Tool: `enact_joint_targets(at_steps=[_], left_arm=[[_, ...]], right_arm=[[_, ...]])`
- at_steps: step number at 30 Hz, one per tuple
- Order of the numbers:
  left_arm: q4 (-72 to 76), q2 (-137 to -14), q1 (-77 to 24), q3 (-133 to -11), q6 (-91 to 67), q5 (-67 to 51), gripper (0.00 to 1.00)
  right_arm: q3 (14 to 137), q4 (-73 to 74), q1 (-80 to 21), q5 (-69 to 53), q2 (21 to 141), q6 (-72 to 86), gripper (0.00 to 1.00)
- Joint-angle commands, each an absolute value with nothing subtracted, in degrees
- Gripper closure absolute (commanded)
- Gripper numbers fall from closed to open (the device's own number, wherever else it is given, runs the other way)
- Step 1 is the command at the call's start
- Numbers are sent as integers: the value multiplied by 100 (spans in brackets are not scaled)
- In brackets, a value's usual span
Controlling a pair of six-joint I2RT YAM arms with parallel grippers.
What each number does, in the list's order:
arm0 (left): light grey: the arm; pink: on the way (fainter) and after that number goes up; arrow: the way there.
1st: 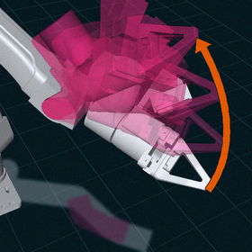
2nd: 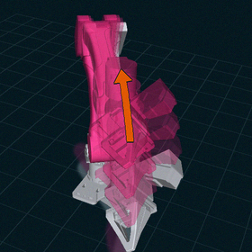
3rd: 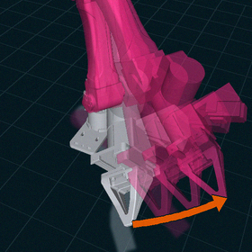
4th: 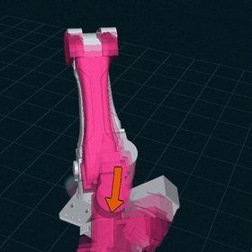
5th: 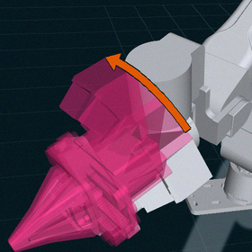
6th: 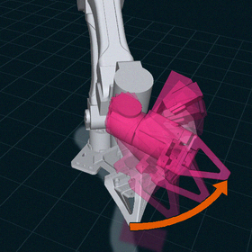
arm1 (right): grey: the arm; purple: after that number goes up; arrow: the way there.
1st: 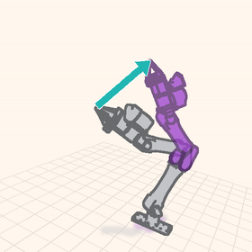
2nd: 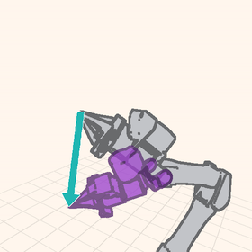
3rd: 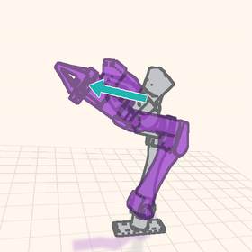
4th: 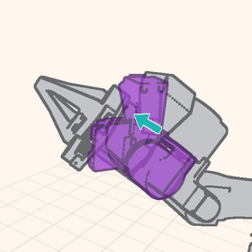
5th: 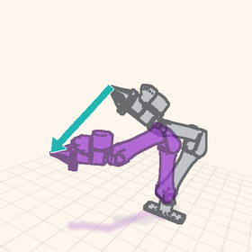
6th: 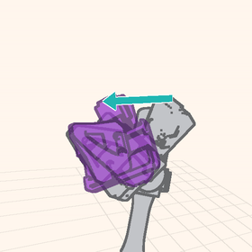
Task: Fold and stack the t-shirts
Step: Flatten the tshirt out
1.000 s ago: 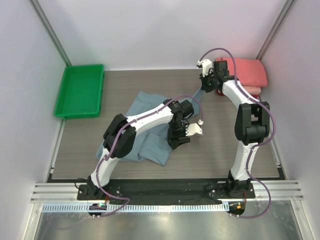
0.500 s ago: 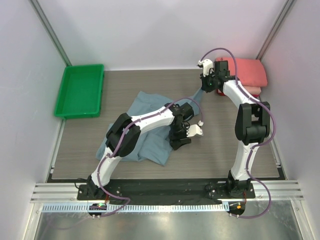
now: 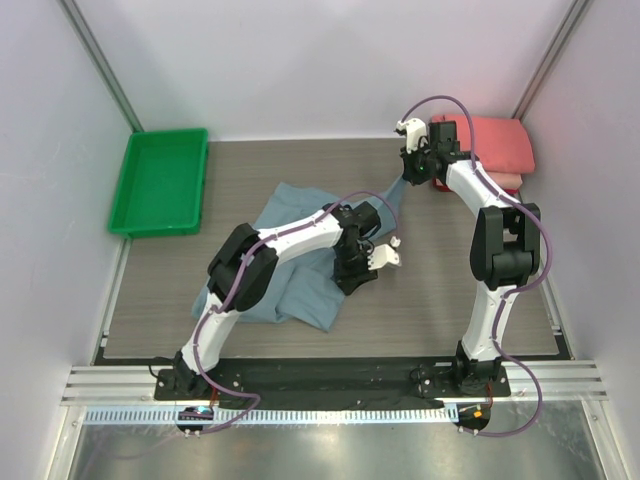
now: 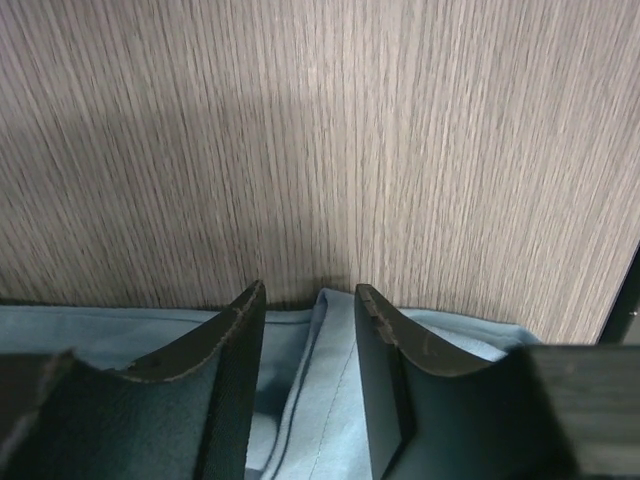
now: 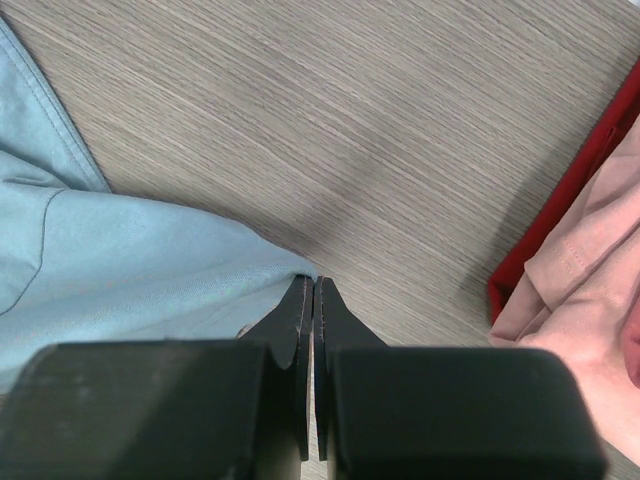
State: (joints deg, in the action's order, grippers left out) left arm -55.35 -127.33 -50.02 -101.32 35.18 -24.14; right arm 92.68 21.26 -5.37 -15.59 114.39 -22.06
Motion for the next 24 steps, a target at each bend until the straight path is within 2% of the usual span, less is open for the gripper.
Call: enact_joint_targets(at_steps=[1, 10, 11, 13, 14, 17, 22, 24], left_arm=[[-5897, -12788, -4939, -9826, 3577, -2347, 59], [-5994, -12771, -4931, -9677, 3665, -2259, 60], [-5994, -12779, -4939, -9677, 3682, -2250, 62], [-6029, -12788, -4948, -9703, 3700, -2276, 76], [-6055, -12771, -4948, -9755, 3744, -2285, 88], [-6178, -12709, -4948, -9975, 3744, -2259, 98], [-6933, -12578, -4887, -10984, 3648, -2136, 100], [-7328, -12464, -4817, -11862, 3586, -2040, 100]], right_arm=[[9431, 1934, -501, -1573, 11382, -2162, 99], [9396, 1916, -501, -1573, 11399, -2136, 99], [9396, 1925, -501, -1573, 11399, -2144, 99], [9396, 1916, -501, -1565, 11391, -2127, 99], [9396, 1916, -510, -1564, 11391, -2127, 99], [9361, 1916, -501, -1556, 11277, -2136, 99], [9518, 2012, -501, -1477, 11031, -2197, 99], [9780, 2179, -492, -1450, 10960, -2232, 99]])
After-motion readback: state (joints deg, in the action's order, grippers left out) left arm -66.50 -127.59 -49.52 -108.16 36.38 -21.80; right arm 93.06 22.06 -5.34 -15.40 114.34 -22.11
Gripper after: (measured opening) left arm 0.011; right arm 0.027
